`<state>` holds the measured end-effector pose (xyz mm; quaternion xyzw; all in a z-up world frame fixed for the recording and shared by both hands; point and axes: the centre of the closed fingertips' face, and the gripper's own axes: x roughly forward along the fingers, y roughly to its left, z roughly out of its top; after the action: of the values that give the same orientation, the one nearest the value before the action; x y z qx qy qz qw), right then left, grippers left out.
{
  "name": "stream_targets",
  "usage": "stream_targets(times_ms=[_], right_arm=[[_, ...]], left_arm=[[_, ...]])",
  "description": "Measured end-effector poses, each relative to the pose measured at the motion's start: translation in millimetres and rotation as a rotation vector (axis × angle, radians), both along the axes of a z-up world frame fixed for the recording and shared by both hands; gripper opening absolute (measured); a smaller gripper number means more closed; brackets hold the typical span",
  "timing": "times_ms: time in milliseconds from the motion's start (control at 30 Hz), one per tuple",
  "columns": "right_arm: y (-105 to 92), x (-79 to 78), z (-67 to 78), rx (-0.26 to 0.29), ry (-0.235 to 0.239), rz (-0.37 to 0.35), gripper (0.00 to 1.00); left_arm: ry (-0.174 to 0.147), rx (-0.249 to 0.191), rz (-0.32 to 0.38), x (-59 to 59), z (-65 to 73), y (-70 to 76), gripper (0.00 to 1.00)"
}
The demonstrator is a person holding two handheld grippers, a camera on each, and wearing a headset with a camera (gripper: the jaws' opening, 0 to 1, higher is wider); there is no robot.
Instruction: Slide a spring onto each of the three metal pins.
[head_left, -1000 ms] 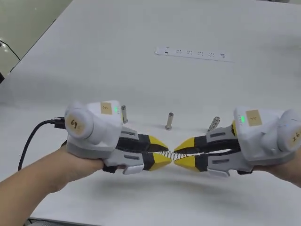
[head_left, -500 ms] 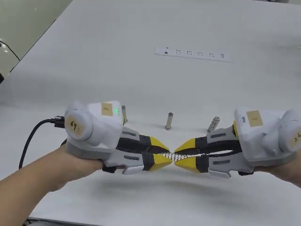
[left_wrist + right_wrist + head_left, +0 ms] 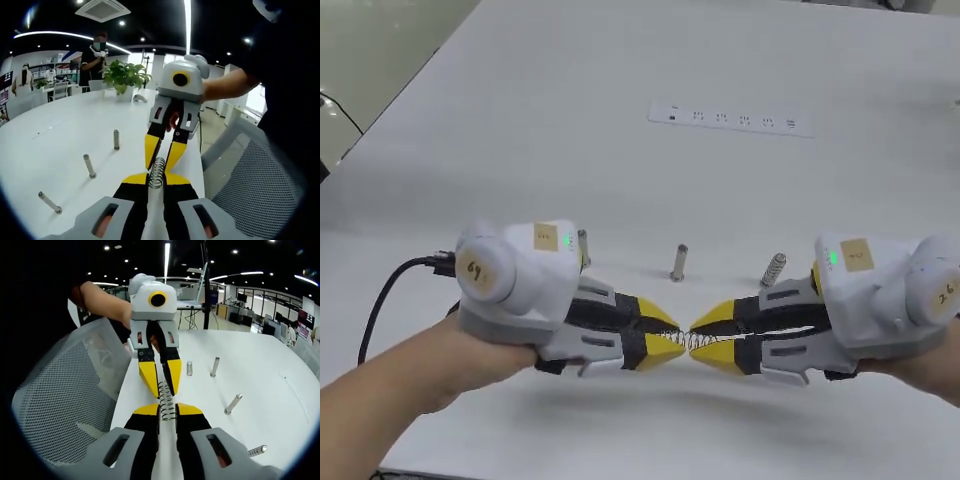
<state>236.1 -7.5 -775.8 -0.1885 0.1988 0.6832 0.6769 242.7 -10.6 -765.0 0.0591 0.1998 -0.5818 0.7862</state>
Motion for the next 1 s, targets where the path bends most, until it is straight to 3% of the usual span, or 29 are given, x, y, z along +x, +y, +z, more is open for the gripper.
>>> stream_targets(times_ms=[267,533,867,1000], right_arm=[[-5.6,-0.1,-7.7,-0.034,-0.005,0.001,0.09],[-6.2,-0.2,-1.6,-0.025,-0.03,0.015,0.08],[-3.3,5.0,15.3,-0.003,-0.062,0.029,0.08],[3.7,0.1,25.2,0.009,-0.082,0.044,0.08]], left_arm=[[0.004,0.0,0.001,-1.0,0.8,1.7,0.02],[0.009,-0.002,0.006,-2.1,0.9,1.4,0.03],[0.002,0.001,0.005,-2.1,0.7,4.3,0.02],[-0.002,0.018,0.005,-2.9,-2.9,5.2,0.02]])
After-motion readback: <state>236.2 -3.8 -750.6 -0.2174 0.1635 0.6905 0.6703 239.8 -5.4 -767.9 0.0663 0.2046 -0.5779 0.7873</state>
